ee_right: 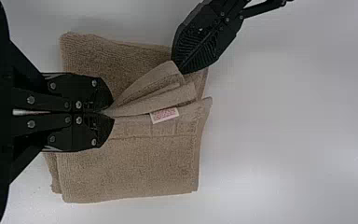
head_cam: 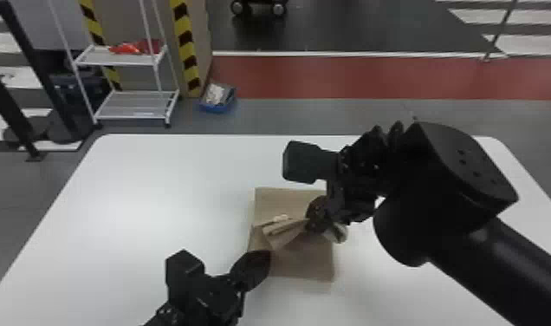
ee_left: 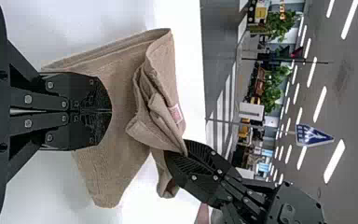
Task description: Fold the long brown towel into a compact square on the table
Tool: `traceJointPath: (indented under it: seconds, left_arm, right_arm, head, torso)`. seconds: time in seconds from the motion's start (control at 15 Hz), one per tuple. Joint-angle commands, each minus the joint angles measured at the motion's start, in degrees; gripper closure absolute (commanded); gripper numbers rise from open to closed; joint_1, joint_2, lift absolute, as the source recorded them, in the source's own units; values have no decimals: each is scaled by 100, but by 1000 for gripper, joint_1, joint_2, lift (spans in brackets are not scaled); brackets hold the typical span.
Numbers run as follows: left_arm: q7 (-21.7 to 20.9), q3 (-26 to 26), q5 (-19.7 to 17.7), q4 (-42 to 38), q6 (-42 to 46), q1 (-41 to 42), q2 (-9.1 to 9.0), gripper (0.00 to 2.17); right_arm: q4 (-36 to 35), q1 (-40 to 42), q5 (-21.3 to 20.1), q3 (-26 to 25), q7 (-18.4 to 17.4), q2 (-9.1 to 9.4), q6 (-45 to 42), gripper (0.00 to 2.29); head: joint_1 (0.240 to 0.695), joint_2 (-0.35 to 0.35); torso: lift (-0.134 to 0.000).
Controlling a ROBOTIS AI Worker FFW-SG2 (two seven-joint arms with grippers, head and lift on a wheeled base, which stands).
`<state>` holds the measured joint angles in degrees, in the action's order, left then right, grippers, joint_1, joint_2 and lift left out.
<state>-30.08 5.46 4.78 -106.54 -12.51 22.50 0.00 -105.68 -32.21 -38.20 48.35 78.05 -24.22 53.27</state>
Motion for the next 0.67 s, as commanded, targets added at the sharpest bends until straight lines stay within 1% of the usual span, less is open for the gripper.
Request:
traceJointPath:
  seconds: [0.0,0.2,0.4,0.6]
  left_arm:
    - [-24,8,49,195,-99,-114,-15,2148]
    - [-24,60,111,336,-169,-220,-15,2148]
    - [-15,60,120,336,-187,-246,-15,2148]
    - [-6,78,120,336,-187,-246,-15,2148]
  right_arm:
    - [-50,-13,15,-27,28,-21,30,1538]
    - [-243,-13,94,-44,28,-47,65,1541]
    - [-445,57,111,-27,28,-153,83,1538]
    - [-515,154,103,35,28,-214,65,1541]
  head:
    - [695,12]
    - [695,10]
    - [695,14]
    - [695,14]
  torso:
    - [-123]
    - [-123]
    - [-123]
    - [-123]
